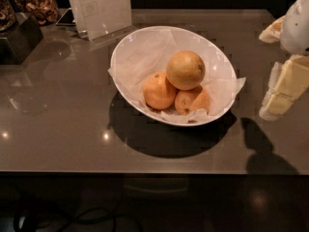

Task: Pick orange from white bowl

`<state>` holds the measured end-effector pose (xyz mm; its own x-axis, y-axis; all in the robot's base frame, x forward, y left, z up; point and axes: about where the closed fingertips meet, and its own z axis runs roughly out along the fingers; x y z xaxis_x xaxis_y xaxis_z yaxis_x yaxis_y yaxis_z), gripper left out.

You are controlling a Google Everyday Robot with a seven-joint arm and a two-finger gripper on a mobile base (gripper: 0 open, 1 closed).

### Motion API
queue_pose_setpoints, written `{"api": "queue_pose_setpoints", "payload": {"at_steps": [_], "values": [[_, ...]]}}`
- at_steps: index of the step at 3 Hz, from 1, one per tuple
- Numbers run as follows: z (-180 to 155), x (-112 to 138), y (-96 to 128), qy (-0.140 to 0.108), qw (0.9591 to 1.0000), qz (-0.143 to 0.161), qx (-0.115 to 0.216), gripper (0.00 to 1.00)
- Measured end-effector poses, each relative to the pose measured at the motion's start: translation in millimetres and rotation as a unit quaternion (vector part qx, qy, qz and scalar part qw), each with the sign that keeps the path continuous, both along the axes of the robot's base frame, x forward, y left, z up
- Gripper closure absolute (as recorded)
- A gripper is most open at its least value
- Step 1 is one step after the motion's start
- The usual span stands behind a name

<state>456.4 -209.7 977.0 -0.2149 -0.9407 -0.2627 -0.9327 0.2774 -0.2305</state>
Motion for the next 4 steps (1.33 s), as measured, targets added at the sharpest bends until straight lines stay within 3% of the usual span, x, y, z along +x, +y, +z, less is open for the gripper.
{"api": "queue_pose_setpoints", "payload": {"at_steps": [2,3,4], "values": [[-20,47,33,0.038,0.9977,0.032,0.046,0.00],[-19,49,35,0.033,0.9979,0.032,0.047,0.00],[-22,54,49,0.032,0.9963,0.045,0.065,0.00]]}}
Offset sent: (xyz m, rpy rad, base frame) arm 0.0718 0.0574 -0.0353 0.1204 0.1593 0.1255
